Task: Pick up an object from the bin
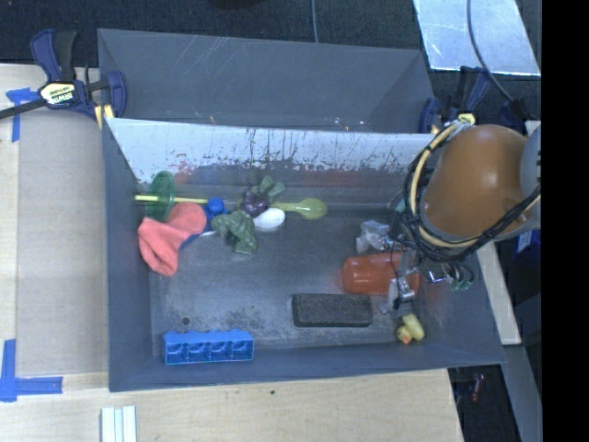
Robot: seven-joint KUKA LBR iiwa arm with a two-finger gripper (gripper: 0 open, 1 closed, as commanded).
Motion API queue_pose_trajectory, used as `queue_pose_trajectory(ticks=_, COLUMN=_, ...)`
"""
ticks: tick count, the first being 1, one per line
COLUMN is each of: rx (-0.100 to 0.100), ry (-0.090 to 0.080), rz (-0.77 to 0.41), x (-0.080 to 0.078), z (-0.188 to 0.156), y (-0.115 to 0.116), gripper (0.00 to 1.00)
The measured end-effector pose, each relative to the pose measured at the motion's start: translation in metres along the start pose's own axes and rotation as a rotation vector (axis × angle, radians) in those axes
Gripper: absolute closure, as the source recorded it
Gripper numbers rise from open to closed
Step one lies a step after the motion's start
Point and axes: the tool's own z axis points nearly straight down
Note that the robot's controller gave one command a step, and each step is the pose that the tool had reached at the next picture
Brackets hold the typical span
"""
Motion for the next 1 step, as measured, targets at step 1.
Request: queue_pose_trajectory(ticks=1, rx=-0.001, ry=0.000, rz=-0.041, x=-0.0015, z=0.0402, y=-0.0105, gripper=1.00)
